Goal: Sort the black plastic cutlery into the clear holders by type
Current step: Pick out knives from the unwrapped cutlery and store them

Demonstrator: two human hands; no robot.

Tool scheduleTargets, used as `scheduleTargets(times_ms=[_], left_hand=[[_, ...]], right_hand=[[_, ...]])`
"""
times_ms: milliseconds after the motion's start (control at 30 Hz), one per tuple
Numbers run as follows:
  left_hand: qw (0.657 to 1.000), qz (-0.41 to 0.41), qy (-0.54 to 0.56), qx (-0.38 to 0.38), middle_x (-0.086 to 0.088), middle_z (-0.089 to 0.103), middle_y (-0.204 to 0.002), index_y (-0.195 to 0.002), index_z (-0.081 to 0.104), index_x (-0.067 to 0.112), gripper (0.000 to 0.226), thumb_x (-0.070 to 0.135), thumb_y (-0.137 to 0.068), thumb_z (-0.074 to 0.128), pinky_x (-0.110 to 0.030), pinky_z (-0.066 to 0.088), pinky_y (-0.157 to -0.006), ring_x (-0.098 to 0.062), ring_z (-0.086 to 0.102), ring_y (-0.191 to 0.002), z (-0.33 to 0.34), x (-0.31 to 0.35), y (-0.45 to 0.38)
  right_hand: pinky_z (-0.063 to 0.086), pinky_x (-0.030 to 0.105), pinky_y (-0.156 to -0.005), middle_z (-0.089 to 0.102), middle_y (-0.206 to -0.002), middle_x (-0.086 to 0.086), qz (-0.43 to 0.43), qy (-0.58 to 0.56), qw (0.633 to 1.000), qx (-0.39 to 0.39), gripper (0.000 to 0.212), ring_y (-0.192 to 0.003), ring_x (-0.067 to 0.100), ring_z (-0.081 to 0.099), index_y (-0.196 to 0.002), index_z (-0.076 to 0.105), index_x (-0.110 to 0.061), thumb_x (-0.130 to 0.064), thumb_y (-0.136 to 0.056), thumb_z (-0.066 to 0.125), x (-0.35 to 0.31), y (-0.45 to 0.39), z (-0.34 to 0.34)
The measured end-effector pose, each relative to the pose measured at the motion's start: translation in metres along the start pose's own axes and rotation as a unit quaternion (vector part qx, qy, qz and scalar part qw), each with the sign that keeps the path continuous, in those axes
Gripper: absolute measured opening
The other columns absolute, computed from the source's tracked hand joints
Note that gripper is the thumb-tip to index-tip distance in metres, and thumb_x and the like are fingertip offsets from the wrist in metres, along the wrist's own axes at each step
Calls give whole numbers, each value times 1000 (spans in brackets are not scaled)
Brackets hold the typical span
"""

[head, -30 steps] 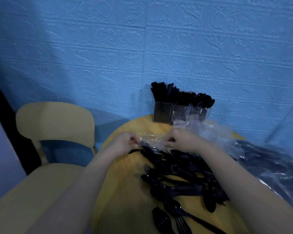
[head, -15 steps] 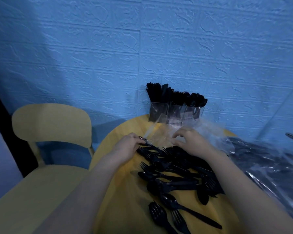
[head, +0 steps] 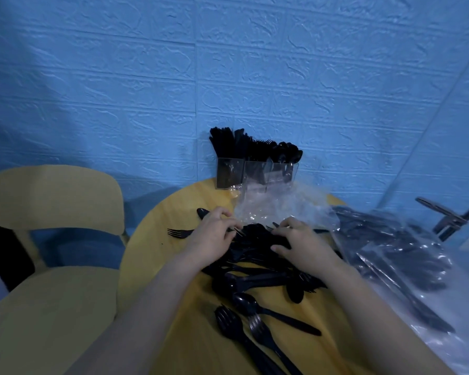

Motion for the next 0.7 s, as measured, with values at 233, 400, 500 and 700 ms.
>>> scheduleTargets(times_ms=[233,400,500,700], left_hand=[[997,22,2,74,-1,41,-135,-102,71,17,30,5,-97,44,-19,28,-100,-17,33,-129,-22,23,5],[996,81,-16,-15,3,54,-123,-107,66,17,29,5,-99,41,-33,37,-101,-15,42,-123,2,49,-9],[988,85,-91,-94,3,49,-138,-131,54,19,35,12,-102,35,-31,32,-105,-17,38,-131,25,51,-20],[974,55,-153,-159,5,34,-149,-143,39,26,47,39,-98,44,-37,21,-114,-17,25,-140,37,33,-19]], right_hand=[[36,22,-101,53,-126,-5,-65,-70,995,-18,31,-117,12,48,-125,60,-19,-26,-95,54,-10,23,-1],[47,37,-91,60,-119,6,48,-45,997,43,25,-108,23,56,-112,66,-14,-10,-96,47,43,-2,-22],[43,36,-100,54,-130,6,49,-31,998,-13,29,-120,22,50,-123,61,-17,-19,-96,51,46,-17,-5],[37,27,-98,53,-135,-1,9,-18,997,-76,38,-124,19,46,-134,52,-30,-37,-97,49,31,-9,10]])
Point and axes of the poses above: each hand's wrist, its own y-axis away from the middle knuckle, its own z-axis out of the palm, x = y × z, the point moved 10 cm from there along -y, towards the middle knuckle
